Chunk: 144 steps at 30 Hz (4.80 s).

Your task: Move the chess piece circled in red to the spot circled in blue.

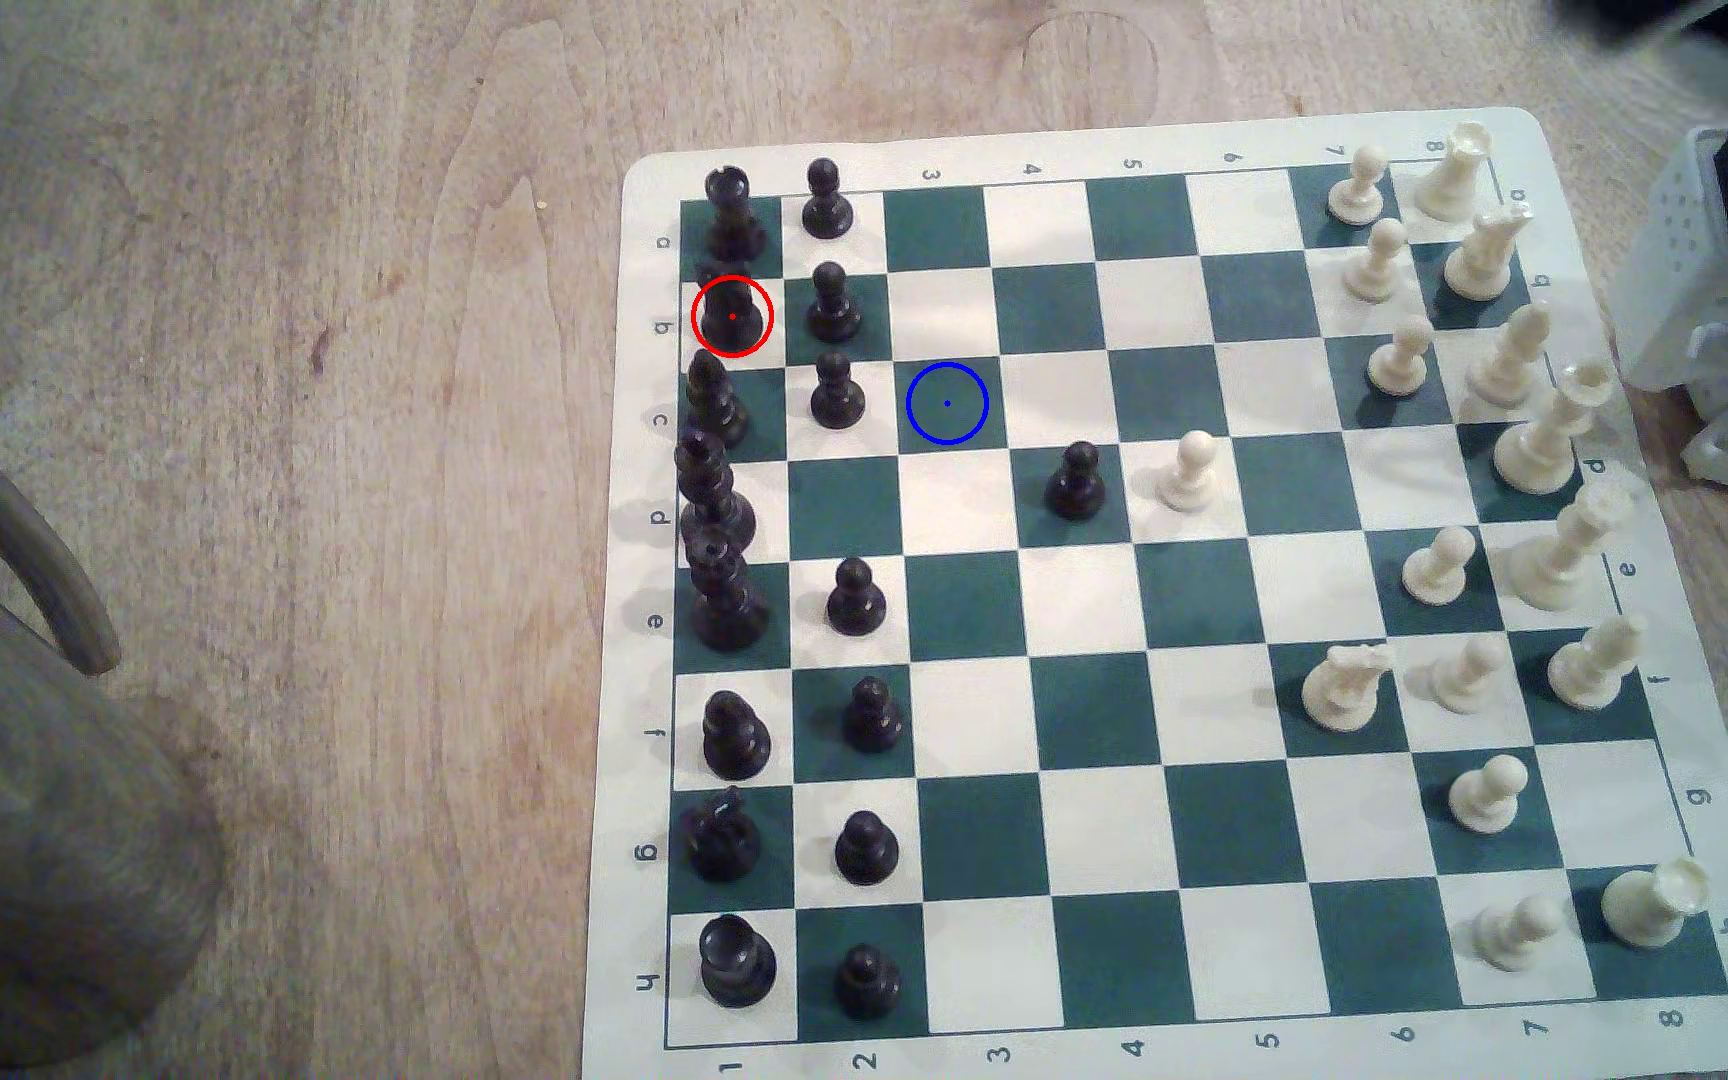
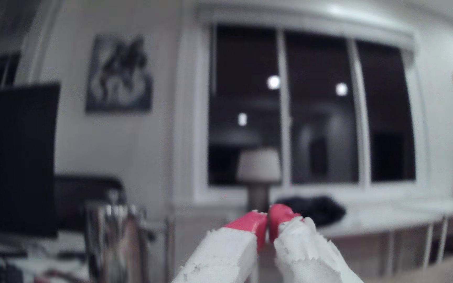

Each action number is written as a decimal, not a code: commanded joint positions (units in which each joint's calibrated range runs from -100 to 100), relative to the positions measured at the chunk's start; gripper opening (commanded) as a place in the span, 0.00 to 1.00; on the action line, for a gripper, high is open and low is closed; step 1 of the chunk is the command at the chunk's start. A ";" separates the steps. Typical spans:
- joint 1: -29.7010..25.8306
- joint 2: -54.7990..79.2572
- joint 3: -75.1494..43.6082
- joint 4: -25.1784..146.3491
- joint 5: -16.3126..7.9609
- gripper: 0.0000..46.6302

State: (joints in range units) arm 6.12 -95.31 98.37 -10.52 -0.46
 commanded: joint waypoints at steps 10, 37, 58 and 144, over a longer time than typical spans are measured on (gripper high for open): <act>-3.11 51.50 -45.43 28.21 -2.83 0.00; -0.53 108.30 -99.91 35.99 -6.98 0.15; 2.29 116.45 -104.54 37.38 -5.76 0.15; 1.66 118.65 -102.09 37.79 -7.42 0.21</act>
State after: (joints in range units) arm 7.89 25.43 -2.67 28.29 -7.69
